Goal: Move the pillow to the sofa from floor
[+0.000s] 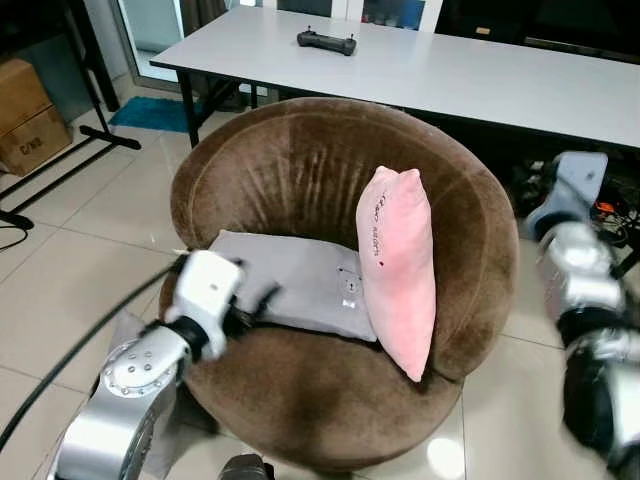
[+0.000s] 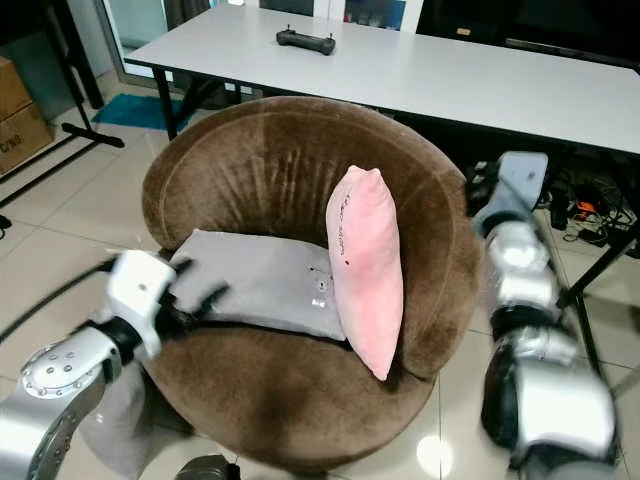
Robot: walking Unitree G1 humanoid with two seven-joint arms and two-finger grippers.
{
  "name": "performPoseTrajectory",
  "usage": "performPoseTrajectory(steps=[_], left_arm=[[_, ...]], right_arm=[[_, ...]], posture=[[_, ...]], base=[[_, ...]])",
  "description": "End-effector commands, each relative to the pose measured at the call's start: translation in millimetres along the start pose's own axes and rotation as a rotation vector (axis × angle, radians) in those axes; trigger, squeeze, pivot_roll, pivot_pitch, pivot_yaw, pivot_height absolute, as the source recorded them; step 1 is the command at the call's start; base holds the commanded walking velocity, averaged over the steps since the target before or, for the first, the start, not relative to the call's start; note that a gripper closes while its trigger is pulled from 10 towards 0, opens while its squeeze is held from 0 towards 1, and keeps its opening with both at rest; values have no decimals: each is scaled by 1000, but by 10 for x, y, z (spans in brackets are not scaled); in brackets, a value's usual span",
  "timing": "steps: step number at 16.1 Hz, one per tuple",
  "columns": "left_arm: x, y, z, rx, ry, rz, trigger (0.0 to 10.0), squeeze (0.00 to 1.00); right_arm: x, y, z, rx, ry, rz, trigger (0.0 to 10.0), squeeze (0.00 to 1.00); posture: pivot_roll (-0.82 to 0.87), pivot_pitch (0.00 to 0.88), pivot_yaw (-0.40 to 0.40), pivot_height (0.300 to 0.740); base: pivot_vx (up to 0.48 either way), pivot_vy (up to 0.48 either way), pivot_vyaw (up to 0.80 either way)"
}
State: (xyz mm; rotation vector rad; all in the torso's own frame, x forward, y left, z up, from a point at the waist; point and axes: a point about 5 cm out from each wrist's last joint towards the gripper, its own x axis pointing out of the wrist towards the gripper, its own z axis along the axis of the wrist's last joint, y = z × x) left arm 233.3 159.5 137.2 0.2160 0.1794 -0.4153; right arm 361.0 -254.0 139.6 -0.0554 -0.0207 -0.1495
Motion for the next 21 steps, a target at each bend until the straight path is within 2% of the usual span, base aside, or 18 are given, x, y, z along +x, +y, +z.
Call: performPoseTrajectory(steps=[1,2,5,9,14,16,21], left_arm=[[-12,0,35,15,-35,61,10000,0],[-21,8,12,23,-32,97,10000,0],[-68,3,-210,28,-9,254,10000,0],[-83,14,-234,29,-17,292,10000,0],[-127,22,-269,41,-33,319,10000,0],[-136,22,-280,42,-32,323,10000,0],[-139,17,-296,45,-39,321,10000,0]], right_arm=[[-100,135,24,27,-33,58,10000,341],[-183,198,-5,25,-36,83,10000,0],[-640,552,-166,62,-12,157,10000,0],[-867,730,-215,44,37,216,10000,0],[-909,826,-171,31,78,244,10000,0],[-937,794,-219,-16,106,274,10000,0],[-951,764,-227,-37,124,276,10000,0]], posture=[[159,0,-32,740],[155,0,-32,740],[135,0,-23,740],[146,0,-53,740],[170,0,-74,740],[173,0,-78,740],[171,0,-79,740]], base=[[0,0,0],[0,0,0],[0,0,0],[0,341,0],[0,406,0],[0,409,0],[0,402,0]])
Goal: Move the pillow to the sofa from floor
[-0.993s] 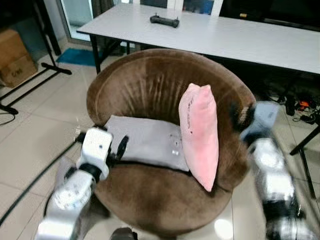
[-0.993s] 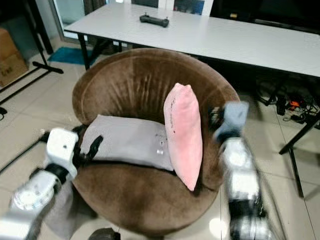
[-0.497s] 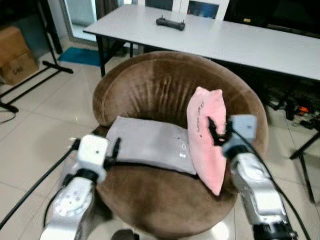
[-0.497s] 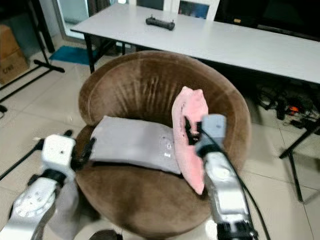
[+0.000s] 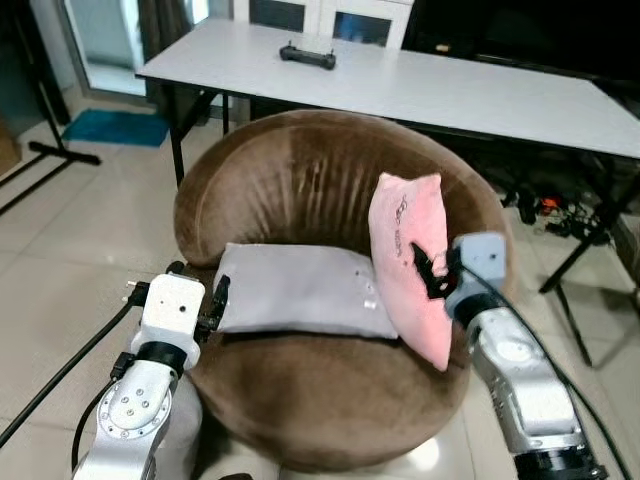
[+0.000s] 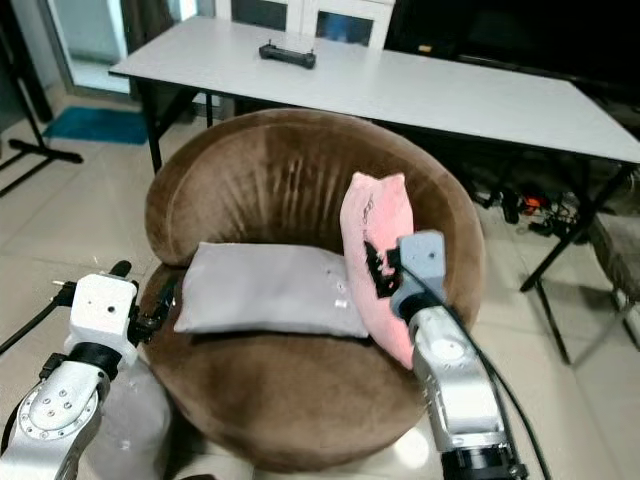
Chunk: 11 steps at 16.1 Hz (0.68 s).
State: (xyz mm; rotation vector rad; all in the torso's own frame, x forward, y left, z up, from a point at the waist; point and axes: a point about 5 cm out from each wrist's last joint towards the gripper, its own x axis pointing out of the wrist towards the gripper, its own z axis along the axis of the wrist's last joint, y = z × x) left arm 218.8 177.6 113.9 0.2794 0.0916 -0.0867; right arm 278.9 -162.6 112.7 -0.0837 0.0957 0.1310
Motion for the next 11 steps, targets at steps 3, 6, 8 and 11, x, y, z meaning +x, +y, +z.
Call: performPoseTrajectory(steps=[3,6,8,11], left_arm=[[24,-45,10,0,-8,-21,10000,0],[73,-40,46,7,-23,-19,10000,0],[97,-39,67,8,-30,-24,10000,0],[118,-37,80,8,-33,-27,10000,0]], right_arm=[[5,-8,-41,5,35,-5,10000,0],[-10,-3,-87,14,54,-19,10000,0],[-14,3,-92,17,56,-25,10000,0],[-25,-11,-90,29,58,-38,10000,0]], posture=[[173,0,-84,740],[173,0,-76,740],[168,0,-68,740],[165,0,-64,740]], base=[[0,371,0],[0,371,0],[0,377,0],[0,382,-267]])
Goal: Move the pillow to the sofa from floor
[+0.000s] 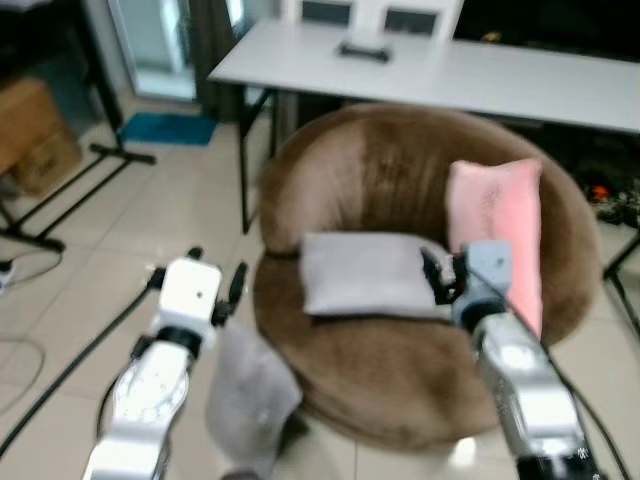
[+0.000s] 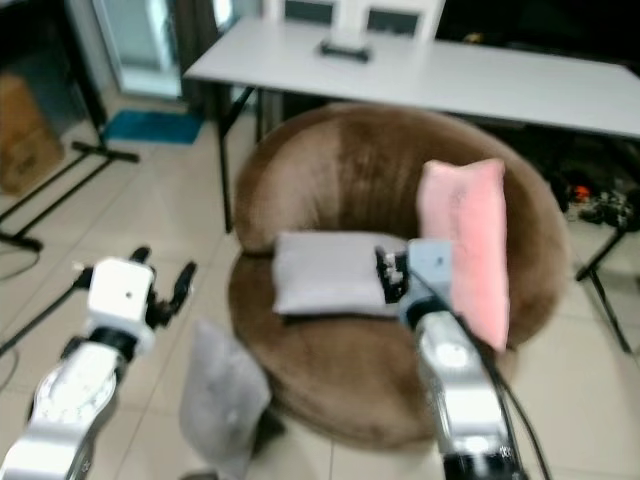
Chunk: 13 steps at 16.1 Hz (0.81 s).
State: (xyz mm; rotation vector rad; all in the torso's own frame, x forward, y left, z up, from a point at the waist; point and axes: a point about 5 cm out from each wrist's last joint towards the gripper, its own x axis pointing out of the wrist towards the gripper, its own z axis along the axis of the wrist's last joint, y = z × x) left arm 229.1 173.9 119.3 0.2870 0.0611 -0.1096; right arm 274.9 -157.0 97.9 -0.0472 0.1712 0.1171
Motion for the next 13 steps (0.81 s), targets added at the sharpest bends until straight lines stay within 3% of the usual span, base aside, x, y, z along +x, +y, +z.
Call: performPoseTrajectory(steps=[1,11,13], left_arm=[[21,-25,15,-3,-1,-9,10000,0],[61,29,61,9,-12,-10,10000,0],[63,29,67,11,-12,-16,10000,0]], right_arm=[[-18,-97,56,0,-14,-39,10000,0],[-41,-48,-14,55,14,-68,10000,0],[-53,-71,-15,46,11,-71,10000,0]], posture=[[166,0,-65,740],[173,0,-48,740],[173,0,-48,740]], base=[[0,405,-800],[0,403,-800],[0,401,0]])
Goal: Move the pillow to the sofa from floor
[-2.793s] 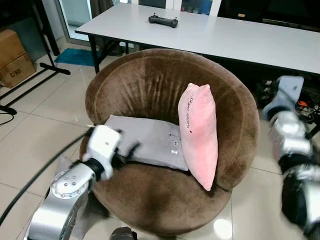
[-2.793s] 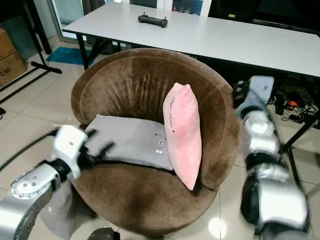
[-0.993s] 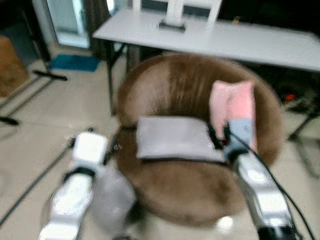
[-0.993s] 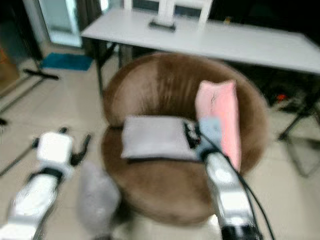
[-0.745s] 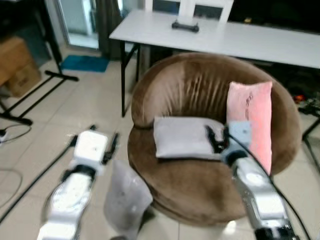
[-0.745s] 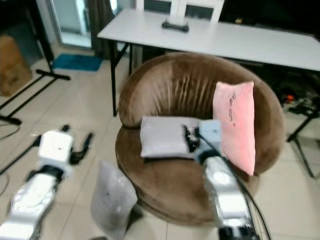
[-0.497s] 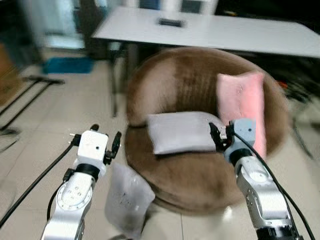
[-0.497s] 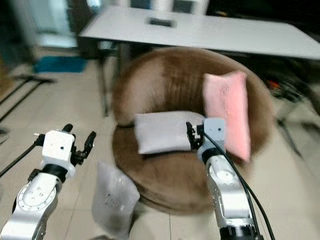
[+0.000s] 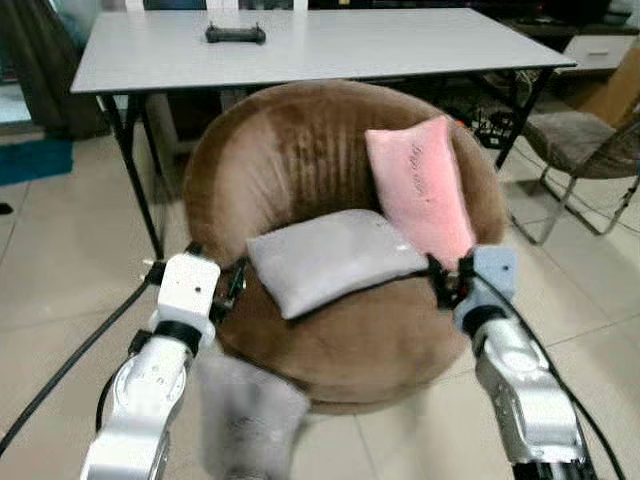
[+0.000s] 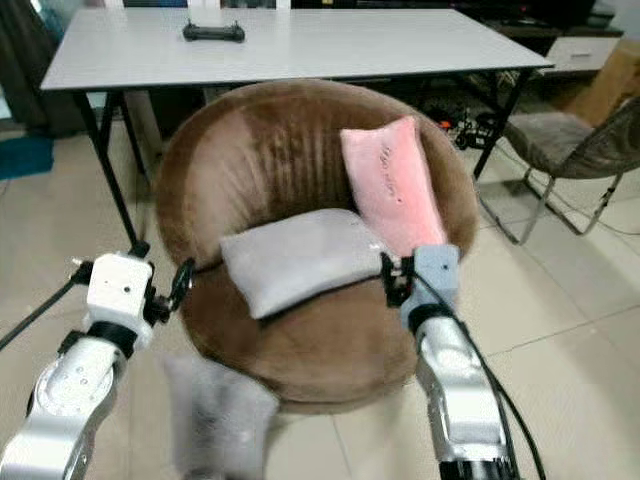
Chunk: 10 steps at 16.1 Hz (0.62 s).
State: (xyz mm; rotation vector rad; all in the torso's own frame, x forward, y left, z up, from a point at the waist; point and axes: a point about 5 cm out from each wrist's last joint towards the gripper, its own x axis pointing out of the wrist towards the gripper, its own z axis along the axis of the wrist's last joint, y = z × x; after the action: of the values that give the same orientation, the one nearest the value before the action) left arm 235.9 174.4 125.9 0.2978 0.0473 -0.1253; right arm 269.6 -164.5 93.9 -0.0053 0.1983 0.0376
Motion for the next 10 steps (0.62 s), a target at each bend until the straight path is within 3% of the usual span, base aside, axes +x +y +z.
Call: performPoseTrajectory(steps=[1,10], left_arm=[[2,-4,6,-1,2,-5,10000,0],[42,60,47,31,9,-69,10000,0]], right_arm=[[-2,-15,34,-4,-14,1,10000,0],[-120,-18,-64,10,-4,-48,10000,0]], posture=[[172,0,-37,740],[167,0,59,740]], base=[[0,405,0],[0,405,0]])
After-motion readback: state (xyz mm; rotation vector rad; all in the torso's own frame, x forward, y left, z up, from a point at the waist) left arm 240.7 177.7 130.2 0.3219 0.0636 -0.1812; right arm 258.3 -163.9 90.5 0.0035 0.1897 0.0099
